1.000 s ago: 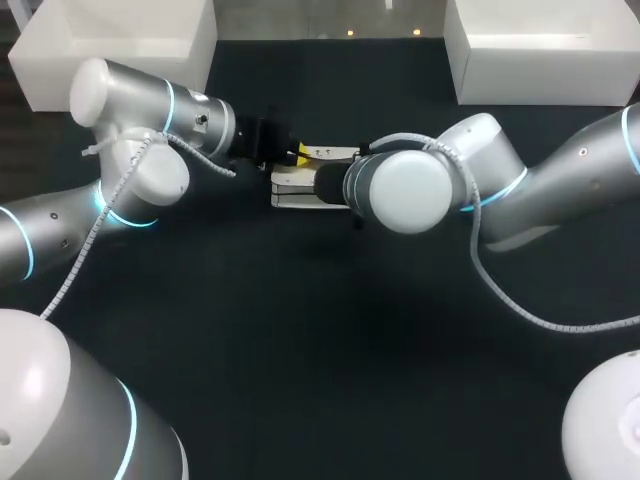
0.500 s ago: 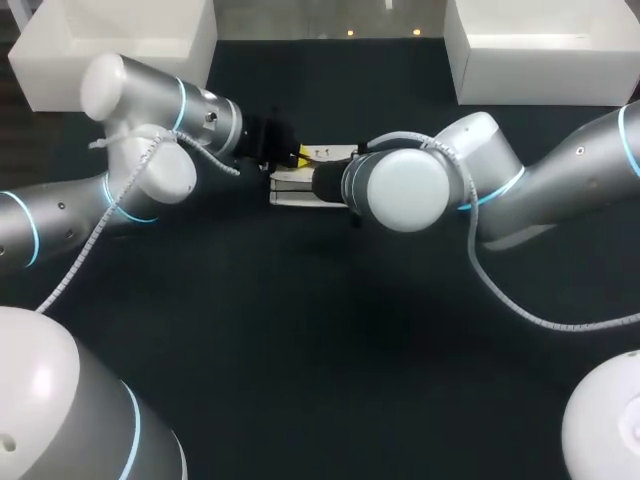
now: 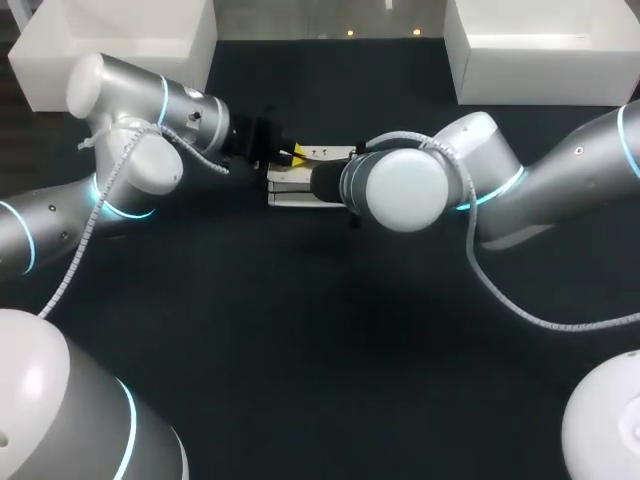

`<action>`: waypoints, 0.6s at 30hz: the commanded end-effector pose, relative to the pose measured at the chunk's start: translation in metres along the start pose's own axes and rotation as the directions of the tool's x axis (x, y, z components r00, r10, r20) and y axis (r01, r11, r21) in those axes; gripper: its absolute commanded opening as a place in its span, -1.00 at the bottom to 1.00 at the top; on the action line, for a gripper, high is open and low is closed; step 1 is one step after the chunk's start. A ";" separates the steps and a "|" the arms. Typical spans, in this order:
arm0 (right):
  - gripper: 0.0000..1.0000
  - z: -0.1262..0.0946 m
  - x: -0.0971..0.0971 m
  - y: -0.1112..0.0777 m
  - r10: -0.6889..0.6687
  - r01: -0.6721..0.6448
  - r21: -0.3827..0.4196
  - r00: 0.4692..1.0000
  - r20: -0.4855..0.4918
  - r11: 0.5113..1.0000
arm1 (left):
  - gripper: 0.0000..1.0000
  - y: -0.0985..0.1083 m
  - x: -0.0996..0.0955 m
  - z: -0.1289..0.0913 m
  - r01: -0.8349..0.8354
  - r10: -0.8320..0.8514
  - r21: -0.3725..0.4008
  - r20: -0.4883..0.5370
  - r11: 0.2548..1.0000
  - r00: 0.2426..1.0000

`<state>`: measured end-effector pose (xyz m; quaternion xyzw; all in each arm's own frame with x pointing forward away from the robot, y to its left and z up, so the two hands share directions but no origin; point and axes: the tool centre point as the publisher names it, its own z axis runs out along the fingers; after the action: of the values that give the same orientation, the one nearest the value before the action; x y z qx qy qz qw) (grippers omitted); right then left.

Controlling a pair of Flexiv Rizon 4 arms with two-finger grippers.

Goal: Pick up the bag, open it, inspect its contents, close it, and place it on the opposite side

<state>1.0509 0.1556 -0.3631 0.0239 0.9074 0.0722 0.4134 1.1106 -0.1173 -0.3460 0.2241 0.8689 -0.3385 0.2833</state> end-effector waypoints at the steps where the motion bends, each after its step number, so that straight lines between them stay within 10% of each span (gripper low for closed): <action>1: -1.00 0.000 0.002 -0.004 0.000 0.000 0.000 1.000 0.002 1.000 | -0.90 0.000 0.000 -0.003 0.001 -0.001 -0.001 0.005 1.000 1.000; 3: -1.00 0.000 0.002 -0.004 0.000 0.000 0.000 1.000 0.002 1.000 | -0.33 -0.004 -0.001 -0.001 0.001 -0.001 0.000 0.004 1.000 1.000; 8: -1.00 0.000 0.002 -0.004 0.000 0.000 0.000 1.000 0.002 1.000 | -0.48 -0.012 -0.004 0.004 -0.005 0.005 0.020 0.002 1.000 1.000; 10: -1.00 0.000 0.002 -0.004 0.000 0.000 0.000 1.000 0.002 1.000 | -1.00 -0.015 -0.004 0.006 -0.011 0.011 0.028 -0.002 1.000 1.000; 18: -1.00 0.000 0.002 -0.004 0.000 0.000 0.000 1.000 0.002 1.000 | -1.00 -0.013 0.002 0.014 -0.030 0.030 0.014 -0.032 0.999 0.999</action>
<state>1.0497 0.1506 -0.3640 0.0243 0.9077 0.0701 0.4130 1.1031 -0.1329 -0.3462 0.2439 0.8674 -0.3359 0.2744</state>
